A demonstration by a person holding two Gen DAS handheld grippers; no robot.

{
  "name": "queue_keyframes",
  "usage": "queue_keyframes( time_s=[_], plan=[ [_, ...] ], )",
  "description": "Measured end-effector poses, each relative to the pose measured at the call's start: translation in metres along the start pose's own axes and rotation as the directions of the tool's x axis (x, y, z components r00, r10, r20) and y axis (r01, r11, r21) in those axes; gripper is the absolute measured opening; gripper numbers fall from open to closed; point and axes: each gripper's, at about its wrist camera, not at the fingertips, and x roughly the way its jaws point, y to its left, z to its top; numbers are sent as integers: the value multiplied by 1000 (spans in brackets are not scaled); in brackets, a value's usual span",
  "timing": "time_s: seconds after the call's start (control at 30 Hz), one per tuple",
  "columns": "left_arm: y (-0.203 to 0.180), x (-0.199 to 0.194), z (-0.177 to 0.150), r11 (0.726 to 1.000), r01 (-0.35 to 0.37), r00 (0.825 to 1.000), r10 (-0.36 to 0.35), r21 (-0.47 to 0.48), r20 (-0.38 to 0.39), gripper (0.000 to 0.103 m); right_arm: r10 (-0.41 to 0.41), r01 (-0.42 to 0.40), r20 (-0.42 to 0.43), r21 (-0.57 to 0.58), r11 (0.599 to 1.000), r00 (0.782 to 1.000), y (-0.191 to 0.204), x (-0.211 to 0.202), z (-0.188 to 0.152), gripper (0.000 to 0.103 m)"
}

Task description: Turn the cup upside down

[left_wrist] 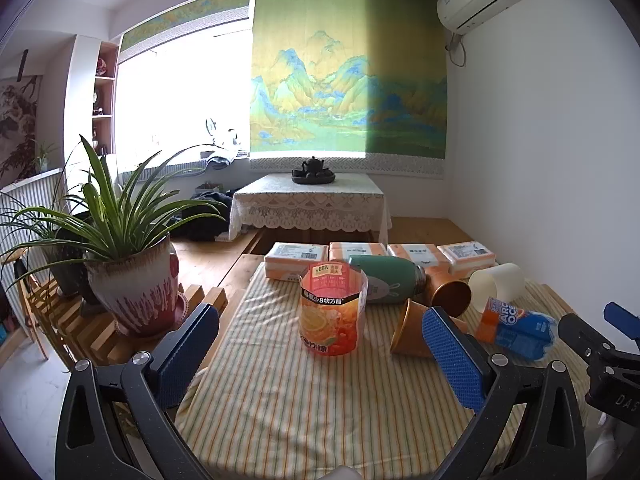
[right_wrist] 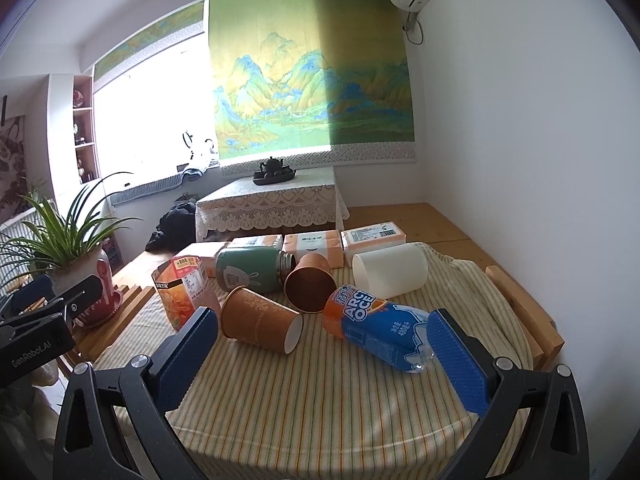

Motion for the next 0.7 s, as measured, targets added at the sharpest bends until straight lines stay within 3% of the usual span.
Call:
queue_keyframes(
  time_s=[0.7],
  plan=[
    [-2,3,1,1000,4,1000,-4,5,-3,103,3,-3,-4,-3,1000,1000,3,2,-1,103]
  ],
)
